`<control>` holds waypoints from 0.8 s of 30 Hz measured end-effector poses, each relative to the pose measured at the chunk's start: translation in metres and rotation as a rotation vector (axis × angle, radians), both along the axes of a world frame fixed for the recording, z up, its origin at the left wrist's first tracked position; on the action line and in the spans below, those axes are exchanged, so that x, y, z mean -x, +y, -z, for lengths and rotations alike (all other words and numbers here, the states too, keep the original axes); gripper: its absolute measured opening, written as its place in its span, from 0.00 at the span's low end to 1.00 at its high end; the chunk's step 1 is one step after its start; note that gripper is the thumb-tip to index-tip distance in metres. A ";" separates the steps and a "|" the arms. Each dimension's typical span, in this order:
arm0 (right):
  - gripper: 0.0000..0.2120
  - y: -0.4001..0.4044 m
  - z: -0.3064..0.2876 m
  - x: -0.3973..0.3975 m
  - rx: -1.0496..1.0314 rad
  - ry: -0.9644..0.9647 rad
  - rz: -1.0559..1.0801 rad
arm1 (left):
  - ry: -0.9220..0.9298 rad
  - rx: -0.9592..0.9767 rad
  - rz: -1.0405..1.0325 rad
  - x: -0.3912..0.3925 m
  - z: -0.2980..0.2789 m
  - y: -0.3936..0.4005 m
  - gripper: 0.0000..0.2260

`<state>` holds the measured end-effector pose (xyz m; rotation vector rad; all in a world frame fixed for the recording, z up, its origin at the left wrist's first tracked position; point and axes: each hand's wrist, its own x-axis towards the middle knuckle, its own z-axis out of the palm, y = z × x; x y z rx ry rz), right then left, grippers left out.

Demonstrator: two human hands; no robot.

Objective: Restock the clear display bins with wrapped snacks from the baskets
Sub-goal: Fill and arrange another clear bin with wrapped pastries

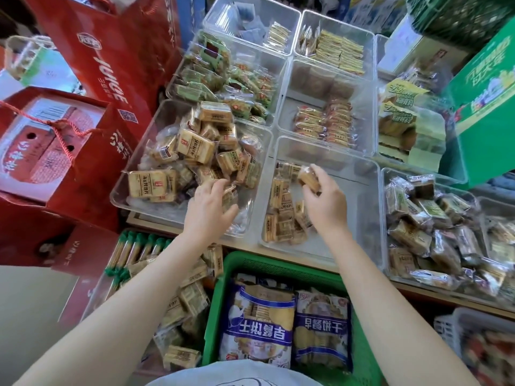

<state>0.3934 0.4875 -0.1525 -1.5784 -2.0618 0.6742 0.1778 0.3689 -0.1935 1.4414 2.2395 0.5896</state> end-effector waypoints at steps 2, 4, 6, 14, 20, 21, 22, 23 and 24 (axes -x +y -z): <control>0.23 0.023 0.022 -0.002 0.077 -0.081 0.086 | 0.065 0.092 0.008 -0.003 0.012 0.004 0.27; 0.24 0.035 0.044 -0.002 0.110 -0.181 0.048 | 0.116 0.084 0.006 -0.007 0.019 0.006 0.26; 0.25 0.033 0.063 0.000 0.116 -0.299 0.003 | 0.120 0.060 -0.015 -0.009 0.021 0.006 0.25; 0.24 0.025 0.101 -0.021 0.182 -0.603 -0.141 | 0.115 -0.038 0.000 -0.006 0.025 0.005 0.20; 0.25 0.019 0.055 0.005 0.163 -0.381 -0.018 | -0.124 -0.231 -0.069 -0.001 0.012 -0.006 0.19; 0.22 0.010 0.040 0.013 0.146 -0.236 -0.039 | -0.171 -0.278 -0.095 0.000 0.003 -0.010 0.19; 0.20 -0.001 0.023 0.020 0.158 -0.108 -0.086 | -0.218 -0.312 -0.116 0.000 -0.008 -0.013 0.18; 0.18 -0.013 0.006 0.027 0.206 0.002 -0.154 | -0.289 -0.323 -0.125 -0.001 -0.022 -0.016 0.17; 0.18 -0.024 -0.009 0.032 0.313 0.109 -0.227 | -0.397 -0.311 -0.108 -0.003 -0.036 -0.018 0.17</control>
